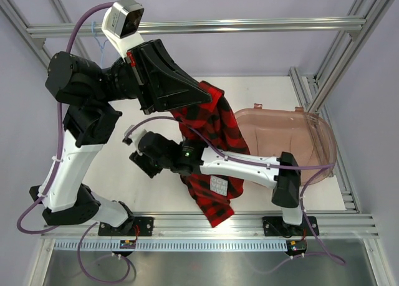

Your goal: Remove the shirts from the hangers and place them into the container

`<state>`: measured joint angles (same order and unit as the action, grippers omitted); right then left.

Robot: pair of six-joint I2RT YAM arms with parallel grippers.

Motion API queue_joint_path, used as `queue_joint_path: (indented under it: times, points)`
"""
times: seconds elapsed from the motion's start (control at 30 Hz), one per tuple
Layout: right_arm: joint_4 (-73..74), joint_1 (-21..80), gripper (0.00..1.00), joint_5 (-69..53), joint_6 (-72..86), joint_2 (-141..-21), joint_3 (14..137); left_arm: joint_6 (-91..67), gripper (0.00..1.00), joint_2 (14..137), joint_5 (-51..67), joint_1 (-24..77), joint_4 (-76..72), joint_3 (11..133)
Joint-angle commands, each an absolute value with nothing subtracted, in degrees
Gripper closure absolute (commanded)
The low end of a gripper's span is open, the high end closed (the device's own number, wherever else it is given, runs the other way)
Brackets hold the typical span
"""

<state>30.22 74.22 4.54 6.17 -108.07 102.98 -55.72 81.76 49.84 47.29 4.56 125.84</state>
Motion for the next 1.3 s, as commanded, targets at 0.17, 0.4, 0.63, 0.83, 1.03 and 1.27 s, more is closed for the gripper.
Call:
queue_joint_path:
  times: [0.17,0.4,0.63,0.83,1.03,1.27]
  points:
    - [42.72,67.6,0.48,31.55,9.84,-110.5,106.36,-58.0,1.0,80.33,54.75,47.81,5.54,131.84]
    - [43.07,59.86,0.48,36.12,14.24,-100.47,95.9,-59.41,1.0,79.37,57.39,47.81,2.82,129.73]
    - [44.47,53.71,0.48,37.35,13.01,-94.93,93.17,-62.05,1.0,80.16,60.11,47.81,-2.72,126.48]
    - [44.03,47.22,0.47,36.48,11.78,-90.01,90.27,-62.84,1.0,82.88,63.19,48.34,-4.74,124.19]
    - [42.98,40.35,0.48,32.27,8.71,-86.93,89.73,-63.11,1.0,84.9,64.07,48.95,-7.2,122.87]
    - [44.82,32.71,0.51,27.16,2.38,-86.75,96.05,-63.02,1.0,85.78,64.16,49.31,-8.09,122.7]
